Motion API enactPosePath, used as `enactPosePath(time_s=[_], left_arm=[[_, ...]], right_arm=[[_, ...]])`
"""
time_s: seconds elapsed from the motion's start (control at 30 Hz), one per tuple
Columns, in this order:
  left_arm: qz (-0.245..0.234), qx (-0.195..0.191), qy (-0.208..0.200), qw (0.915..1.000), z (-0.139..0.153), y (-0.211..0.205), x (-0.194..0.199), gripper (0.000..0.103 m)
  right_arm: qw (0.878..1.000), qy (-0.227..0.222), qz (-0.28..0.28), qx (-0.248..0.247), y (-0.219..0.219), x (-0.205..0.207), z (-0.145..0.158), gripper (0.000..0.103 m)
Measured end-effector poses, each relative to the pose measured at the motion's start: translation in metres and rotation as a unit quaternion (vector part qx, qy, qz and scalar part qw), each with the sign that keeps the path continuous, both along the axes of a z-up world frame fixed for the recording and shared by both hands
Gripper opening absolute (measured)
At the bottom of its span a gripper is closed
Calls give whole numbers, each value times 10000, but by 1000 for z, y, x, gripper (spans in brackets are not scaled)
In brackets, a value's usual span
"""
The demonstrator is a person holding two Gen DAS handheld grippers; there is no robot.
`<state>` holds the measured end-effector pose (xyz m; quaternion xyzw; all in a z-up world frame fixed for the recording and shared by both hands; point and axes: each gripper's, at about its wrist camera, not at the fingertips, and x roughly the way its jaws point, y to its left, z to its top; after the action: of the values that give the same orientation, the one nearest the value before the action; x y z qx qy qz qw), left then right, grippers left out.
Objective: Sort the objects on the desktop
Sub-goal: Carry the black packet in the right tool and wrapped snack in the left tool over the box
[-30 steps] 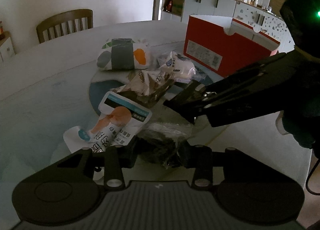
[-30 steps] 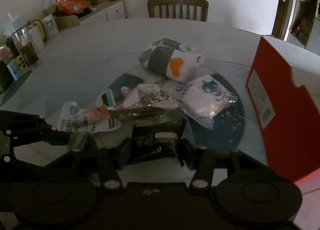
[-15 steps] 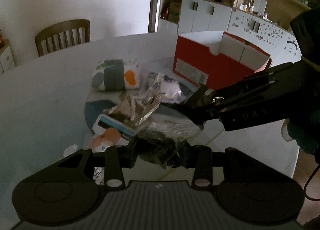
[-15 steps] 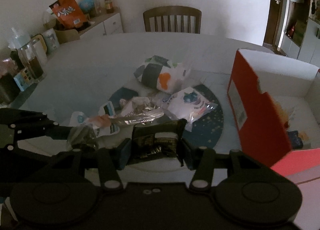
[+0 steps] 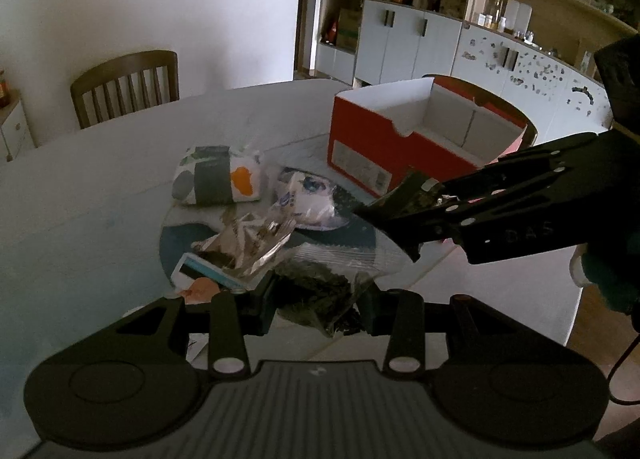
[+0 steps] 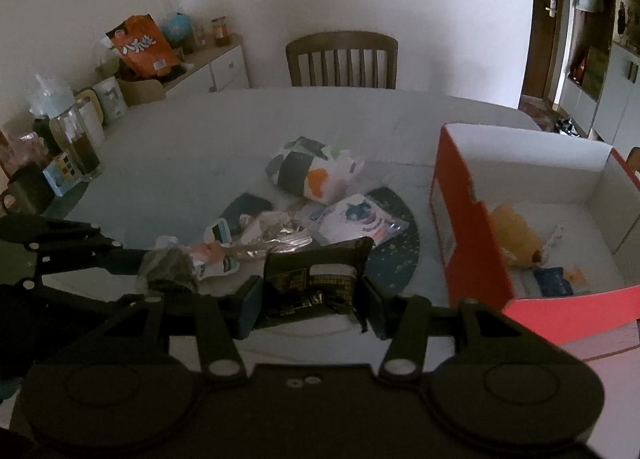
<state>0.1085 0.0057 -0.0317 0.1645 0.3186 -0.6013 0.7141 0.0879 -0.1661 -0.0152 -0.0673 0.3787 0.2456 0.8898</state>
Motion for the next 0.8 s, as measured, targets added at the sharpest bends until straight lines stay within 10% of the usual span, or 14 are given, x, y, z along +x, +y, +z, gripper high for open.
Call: enactPosePath(time_s=[0.8], left_arm=[[-73, -215, -198, 9995, 56, -63, -52, 40]], right_arm=[[9992, -374, -72, 113, -94, 14, 50, 53]])
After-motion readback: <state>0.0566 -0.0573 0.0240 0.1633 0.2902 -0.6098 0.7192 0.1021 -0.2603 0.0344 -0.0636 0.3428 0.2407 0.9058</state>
